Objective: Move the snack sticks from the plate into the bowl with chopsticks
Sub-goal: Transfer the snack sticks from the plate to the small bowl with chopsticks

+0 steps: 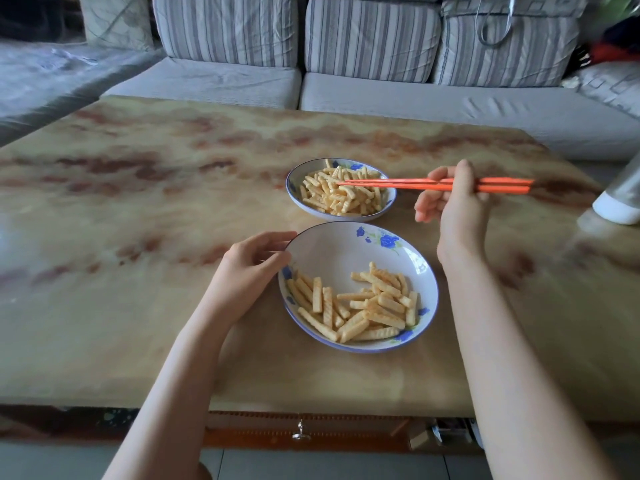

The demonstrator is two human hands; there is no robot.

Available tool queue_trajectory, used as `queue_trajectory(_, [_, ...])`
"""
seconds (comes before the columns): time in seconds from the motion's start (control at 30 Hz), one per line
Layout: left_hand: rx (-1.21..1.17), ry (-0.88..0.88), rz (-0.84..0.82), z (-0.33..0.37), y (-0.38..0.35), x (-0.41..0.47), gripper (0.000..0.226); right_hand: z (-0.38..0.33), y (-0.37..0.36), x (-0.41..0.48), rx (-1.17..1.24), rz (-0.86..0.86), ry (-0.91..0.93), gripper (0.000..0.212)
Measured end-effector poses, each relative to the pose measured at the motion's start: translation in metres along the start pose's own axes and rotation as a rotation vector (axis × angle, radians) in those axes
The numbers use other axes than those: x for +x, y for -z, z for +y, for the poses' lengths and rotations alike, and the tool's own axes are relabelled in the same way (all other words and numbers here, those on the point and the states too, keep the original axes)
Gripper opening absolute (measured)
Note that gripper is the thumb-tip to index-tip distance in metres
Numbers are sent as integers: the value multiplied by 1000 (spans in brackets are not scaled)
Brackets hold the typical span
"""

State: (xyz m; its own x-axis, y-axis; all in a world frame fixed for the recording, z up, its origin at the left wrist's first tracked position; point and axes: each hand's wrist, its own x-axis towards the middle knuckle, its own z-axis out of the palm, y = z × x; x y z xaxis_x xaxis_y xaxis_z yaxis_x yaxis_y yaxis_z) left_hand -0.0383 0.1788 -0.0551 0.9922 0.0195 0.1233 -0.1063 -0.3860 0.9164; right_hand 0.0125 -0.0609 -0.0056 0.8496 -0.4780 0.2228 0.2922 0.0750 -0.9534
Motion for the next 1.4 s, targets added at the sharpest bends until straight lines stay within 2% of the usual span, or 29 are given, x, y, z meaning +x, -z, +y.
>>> queue_trajectory(0.23, [2,-13,0,0,1,0,34,-18,14,5,7,-56,32,41])
queue_trajectory(0.5, [-24,10,-31,0,1,-2,33,-51,47,2,-173,-333,-28,42])
queue_trajectory(0.63, [-35,16,-32,1,1,-2,33,-58,54,-7,-278,-418,-58,43])
queue_trajectory(0.7, [-40,12,-24,0,1,-2,29,-60,56,-9,-299,-433,-72,43])
queue_trajectory(0.87, [-32,-8,-13,0,0,-1,36,-63,59,-11,-355,-475,-79,42])
queue_trajectory(1.0, [-50,-8,-29,1,0,-2,28,-61,57,-11,-386,-494,-85,42])
queue_trajectory(1.4, [-47,20,-39,2,1,-3,33,-62,51,-11,-307,-410,-37,42])
